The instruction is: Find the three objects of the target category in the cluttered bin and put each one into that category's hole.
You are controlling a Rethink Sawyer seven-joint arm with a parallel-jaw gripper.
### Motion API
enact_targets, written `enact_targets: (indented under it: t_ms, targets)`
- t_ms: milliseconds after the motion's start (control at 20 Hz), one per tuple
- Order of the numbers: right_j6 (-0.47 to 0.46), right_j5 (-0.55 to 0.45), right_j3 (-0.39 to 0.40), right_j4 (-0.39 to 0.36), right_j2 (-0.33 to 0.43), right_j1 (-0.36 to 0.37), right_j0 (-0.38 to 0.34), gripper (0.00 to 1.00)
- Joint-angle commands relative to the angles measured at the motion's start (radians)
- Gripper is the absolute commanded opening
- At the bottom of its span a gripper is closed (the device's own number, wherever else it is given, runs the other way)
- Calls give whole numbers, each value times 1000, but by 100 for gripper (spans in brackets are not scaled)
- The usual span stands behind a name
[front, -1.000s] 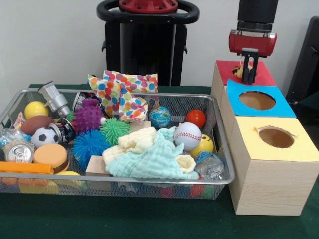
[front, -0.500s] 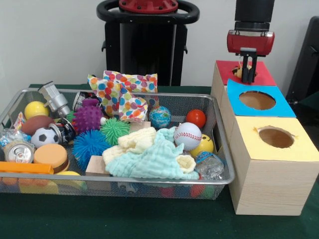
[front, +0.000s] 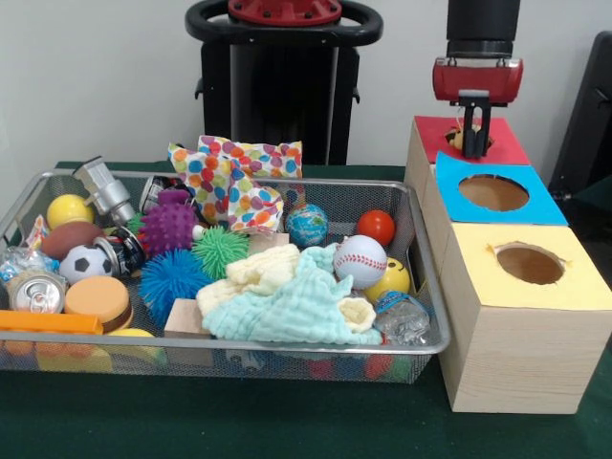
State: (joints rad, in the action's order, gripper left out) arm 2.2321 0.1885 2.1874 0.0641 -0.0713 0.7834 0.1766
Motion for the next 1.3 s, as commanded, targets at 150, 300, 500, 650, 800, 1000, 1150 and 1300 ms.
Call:
enact_targets:
  t_ms: [150, 300, 500, 650, 800, 1000, 1150, 1300]
  targets:
    - [162, -14, 158, -52, 68, -51, -42, 0]
    - [165, -20, 182, -48, 76, -38, -42, 0]
    - [170, -38, 215, -34, 79, -12, -29, 0]
    - [170, -41, 233, -30, 83, 1, -27, 0]
    - [171, -49, 249, -26, 94, 8, -31, 0]
    - [176, -68, 255, -14, 110, 4, -33, 0]
    - [179, -77, 257, -7, 123, 1, -36, 0]
    - [177, -94, 255, 7, 120, 6, -28, 0]
